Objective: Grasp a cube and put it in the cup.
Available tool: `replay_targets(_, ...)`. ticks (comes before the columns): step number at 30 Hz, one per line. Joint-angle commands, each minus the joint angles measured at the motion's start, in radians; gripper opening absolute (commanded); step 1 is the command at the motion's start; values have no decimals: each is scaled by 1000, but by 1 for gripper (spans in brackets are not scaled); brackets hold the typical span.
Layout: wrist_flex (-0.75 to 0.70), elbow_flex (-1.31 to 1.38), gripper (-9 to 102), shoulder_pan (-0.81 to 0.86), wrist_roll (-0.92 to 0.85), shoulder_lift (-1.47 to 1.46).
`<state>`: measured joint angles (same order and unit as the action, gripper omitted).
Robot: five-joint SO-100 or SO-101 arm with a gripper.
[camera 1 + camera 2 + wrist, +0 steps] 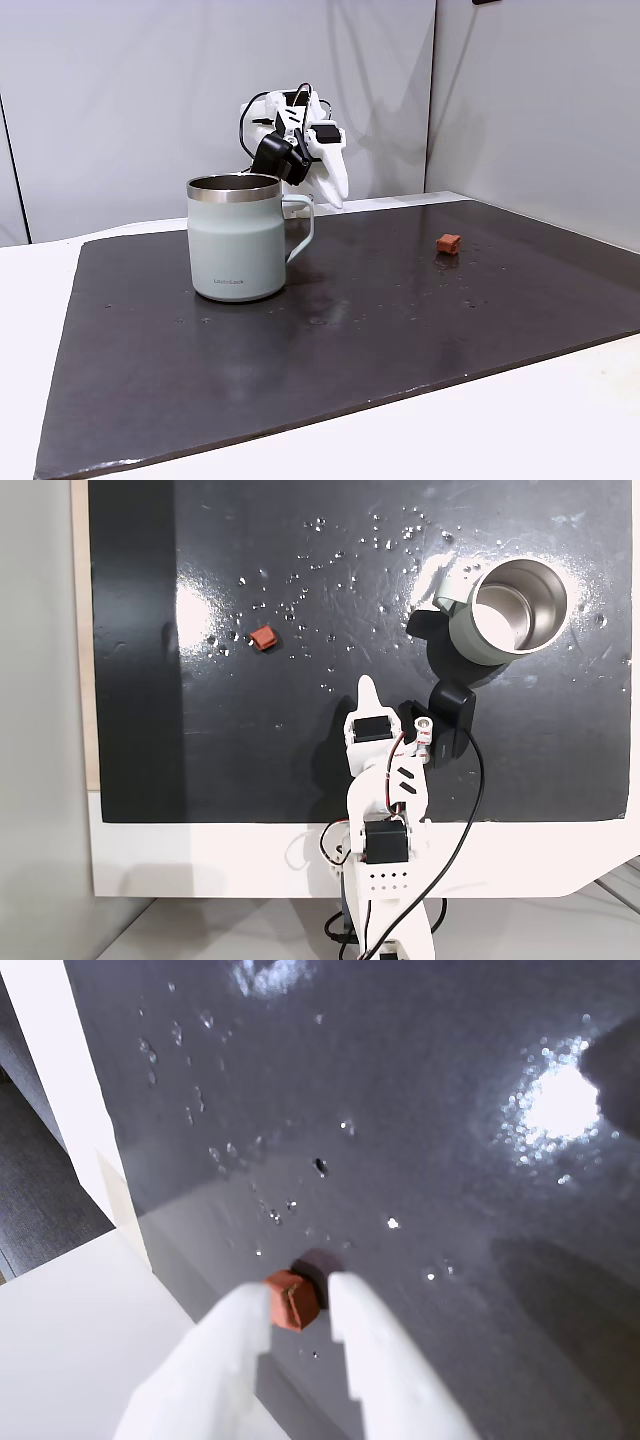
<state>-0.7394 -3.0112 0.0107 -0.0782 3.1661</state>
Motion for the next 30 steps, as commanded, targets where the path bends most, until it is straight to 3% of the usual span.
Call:
replay_targets(1,-3,6,0,35,101,12)
replay_targets(21,-14,15,0,38,100,12)
replay_targets(30,-64,281,0,-35,55,-138)
